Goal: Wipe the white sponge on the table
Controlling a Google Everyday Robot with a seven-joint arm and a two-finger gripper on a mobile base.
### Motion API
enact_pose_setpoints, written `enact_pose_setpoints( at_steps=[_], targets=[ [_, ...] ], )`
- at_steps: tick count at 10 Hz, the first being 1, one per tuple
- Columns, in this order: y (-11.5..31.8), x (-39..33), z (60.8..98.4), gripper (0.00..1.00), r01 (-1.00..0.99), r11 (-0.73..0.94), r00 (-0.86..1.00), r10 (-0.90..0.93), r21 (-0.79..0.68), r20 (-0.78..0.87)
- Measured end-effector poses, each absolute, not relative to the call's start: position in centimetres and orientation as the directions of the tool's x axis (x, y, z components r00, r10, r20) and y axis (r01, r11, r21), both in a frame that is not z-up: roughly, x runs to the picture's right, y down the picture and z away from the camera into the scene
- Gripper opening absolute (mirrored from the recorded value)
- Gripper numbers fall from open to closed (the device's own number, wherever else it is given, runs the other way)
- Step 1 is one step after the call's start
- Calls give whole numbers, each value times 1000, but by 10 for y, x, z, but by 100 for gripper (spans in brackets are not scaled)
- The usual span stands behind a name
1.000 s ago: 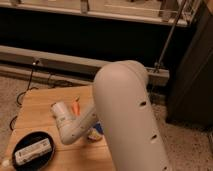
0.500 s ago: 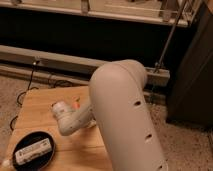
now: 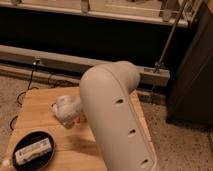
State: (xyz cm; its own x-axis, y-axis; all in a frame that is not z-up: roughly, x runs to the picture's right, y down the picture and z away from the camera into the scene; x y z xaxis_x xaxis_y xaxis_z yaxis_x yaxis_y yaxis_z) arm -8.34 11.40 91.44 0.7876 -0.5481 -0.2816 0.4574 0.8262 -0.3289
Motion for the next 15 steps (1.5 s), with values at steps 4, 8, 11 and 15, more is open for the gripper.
enact_pose_setpoints(
  at_steps=[4, 8, 11, 15],
  targets=[
    [80, -23, 935, 51, 381, 847, 748, -518, -371, -414],
    [92, 60, 940, 51, 202, 877, 773, -416, -437, -478],
    [100, 112, 926, 51, 81, 892, 806, -321, -444, -498],
    [145, 121, 891, 51, 79, 871, 841, -320, -485, -437]
  ],
)
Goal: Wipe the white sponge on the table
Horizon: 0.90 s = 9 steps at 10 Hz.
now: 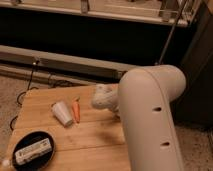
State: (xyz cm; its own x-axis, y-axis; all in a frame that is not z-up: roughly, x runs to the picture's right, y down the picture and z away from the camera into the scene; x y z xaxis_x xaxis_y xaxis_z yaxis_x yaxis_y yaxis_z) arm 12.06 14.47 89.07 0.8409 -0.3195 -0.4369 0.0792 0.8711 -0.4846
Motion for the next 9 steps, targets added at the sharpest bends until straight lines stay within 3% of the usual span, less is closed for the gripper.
enact_pose_setpoints(
  at_steps=[9],
  targets=[
    [242, 145, 829, 51, 96, 804, 865, -359, -587, -350]
  ],
)
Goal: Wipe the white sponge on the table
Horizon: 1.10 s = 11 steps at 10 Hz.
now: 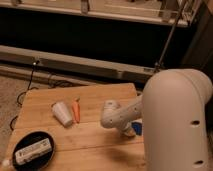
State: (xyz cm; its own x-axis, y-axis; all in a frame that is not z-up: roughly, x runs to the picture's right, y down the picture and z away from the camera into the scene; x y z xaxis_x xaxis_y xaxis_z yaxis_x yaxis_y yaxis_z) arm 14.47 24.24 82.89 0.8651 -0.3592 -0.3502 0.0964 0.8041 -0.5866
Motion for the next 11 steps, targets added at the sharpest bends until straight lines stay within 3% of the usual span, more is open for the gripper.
enact_pose_setpoints(
  at_steps=[5, 11],
  targets=[
    [274, 95, 804, 51, 222, 764, 875, -431, -605, -223],
    [284, 14, 802, 51, 400, 721, 846, -528, -566, -75]
  ],
)
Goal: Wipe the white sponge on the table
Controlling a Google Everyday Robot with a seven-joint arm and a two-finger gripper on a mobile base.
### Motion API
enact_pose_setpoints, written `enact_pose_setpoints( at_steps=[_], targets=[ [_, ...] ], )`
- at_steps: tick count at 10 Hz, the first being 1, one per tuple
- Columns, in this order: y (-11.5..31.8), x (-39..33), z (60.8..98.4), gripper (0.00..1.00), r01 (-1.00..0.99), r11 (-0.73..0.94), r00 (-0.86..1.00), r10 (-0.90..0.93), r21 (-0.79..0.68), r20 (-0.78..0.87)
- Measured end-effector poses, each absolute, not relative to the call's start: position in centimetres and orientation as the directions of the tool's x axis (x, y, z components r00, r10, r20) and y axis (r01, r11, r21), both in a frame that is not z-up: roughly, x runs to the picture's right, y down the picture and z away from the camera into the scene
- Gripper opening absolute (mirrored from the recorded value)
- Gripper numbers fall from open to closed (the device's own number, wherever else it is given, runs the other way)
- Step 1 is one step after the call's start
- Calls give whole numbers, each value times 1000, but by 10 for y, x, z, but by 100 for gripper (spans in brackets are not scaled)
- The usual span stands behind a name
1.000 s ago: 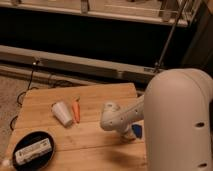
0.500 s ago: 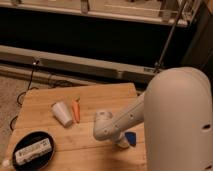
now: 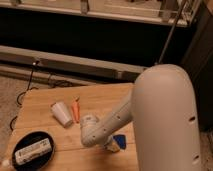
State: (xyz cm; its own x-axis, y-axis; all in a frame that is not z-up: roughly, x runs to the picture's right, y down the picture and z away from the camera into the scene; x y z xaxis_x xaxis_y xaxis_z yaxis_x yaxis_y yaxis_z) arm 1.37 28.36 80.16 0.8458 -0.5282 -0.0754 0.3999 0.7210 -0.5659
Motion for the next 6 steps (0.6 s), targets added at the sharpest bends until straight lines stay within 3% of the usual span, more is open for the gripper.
enact_pose_setpoints(
  at_steps=[6],
  targets=[
    [255, -58, 827, 51, 480, 726, 833, -553, -493, -2]
  ],
)
